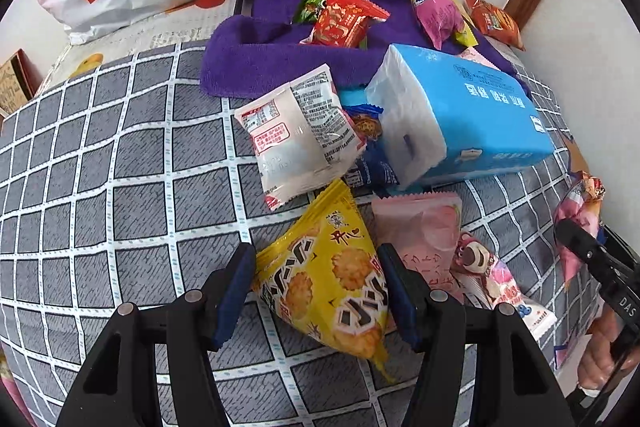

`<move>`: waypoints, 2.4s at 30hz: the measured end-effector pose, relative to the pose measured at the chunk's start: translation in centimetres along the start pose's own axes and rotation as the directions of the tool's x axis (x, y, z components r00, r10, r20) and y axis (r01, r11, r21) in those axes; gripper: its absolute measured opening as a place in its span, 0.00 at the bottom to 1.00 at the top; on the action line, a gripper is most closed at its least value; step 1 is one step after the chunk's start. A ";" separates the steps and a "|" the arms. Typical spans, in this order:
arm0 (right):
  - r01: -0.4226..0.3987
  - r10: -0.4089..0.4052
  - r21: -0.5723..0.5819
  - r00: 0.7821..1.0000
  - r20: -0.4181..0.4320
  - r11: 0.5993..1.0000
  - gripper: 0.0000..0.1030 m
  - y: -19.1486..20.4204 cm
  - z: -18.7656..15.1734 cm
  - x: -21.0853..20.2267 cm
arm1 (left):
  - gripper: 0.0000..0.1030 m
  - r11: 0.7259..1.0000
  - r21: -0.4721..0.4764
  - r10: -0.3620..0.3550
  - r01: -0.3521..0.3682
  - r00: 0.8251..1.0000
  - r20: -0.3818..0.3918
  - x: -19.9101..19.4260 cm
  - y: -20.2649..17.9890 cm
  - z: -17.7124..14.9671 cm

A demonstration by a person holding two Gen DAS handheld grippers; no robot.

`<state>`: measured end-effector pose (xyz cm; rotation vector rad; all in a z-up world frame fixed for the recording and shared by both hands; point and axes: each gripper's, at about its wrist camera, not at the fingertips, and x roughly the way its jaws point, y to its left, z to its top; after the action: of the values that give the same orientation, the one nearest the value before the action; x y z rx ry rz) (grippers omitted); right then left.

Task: Organize snacks
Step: 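Grasp the panda-print snack bag with the right tool while the left tool grasps the yellow cracker bag, then carry the panda bag in the right tool while the left tool carries the yellow bag over the towel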

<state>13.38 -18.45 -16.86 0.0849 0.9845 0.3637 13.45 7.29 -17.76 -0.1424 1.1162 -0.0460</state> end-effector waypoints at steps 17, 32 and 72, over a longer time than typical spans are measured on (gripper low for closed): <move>0.043 -0.038 -0.074 0.996 0.075 0.996 0.53 0.8 0.7 -3.1 | 0.48 0.998 0.049 0.039 -0.045 0.994 0.101 -4.0 -0.5 -0.1; 0.062 -0.045 -0.106 0.986 0.158 0.992 0.53 3.4 8.9 -4.9 | 0.48 0.994 0.088 -0.086 0.068 0.971 0.222 -8.8 -3.4 5.9; -0.053 0.071 -0.209 0.994 0.078 0.977 0.53 4.6 23.6 7.5 | 0.48 0.991 -0.038 -0.113 0.127 0.961 0.253 -2.4 1.5 20.1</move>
<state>35.46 -9.38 -8.67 -0.0572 0.8561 0.5139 30.42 10.88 -7.12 -0.2576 0.8557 -0.1034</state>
